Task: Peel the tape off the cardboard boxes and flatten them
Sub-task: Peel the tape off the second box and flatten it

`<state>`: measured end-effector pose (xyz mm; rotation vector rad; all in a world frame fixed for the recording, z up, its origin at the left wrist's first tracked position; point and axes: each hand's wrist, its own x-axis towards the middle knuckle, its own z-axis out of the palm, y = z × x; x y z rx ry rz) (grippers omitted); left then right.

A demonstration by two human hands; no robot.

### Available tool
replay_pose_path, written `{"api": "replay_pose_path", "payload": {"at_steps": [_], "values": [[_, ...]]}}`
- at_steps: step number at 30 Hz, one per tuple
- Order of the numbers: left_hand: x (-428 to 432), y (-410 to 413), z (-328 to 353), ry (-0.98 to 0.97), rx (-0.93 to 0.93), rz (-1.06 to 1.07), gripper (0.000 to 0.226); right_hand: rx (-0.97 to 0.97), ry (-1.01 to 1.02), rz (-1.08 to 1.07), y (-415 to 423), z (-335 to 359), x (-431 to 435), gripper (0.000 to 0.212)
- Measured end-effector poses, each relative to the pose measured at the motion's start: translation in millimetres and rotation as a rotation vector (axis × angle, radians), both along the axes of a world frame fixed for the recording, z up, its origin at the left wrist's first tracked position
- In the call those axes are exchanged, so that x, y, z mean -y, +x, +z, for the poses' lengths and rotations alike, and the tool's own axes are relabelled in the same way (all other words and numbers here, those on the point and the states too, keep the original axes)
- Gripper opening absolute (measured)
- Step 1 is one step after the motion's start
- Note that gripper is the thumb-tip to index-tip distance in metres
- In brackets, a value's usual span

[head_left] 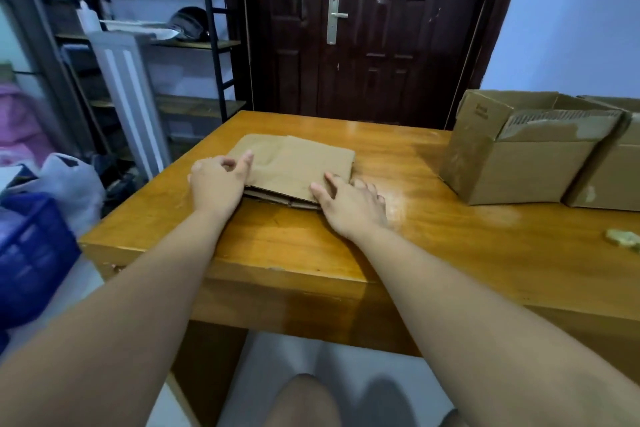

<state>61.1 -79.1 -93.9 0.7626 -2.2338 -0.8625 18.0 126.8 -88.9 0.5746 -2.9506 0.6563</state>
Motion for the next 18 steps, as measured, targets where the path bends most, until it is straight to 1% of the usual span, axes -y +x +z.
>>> {"api": "replay_pose_path", "payload": {"at_steps": [2,3,5,7,9,11,16,18], "values": [[-2,-3,-1,-0.114,0.223,0.063,0.079,0.021,0.049,0.016,4,1,0,0.074],[-5,-3,1,-0.128,0.314,0.091,0.083,0.029,0.062,0.023,6,2,0,0.078],[-10,-2,4,-0.118,0.392,0.128,0.085,0.033,0.081,0.049,8,3,0,0.081],[-12,-1,5,-0.143,0.398,0.151,0.083,0.029,0.046,0.091,8,3,-1,0.075],[-12,-3,4,-0.179,0.391,0.15,0.077,0.026,-0.053,0.113,6,2,-2,0.064],[-12,-4,2,-0.187,0.39,0.137,0.072,0.016,-0.091,0.12,2,-2,-2,0.057],[-11,-5,1,-0.162,0.294,0.091,0.06,0.035,0.022,0.184,-4,-5,1,0.051],[-10,-6,-1,-0.184,0.3,0.082,0.058,0.053,0.067,0.191,-5,-5,2,0.05]]}}
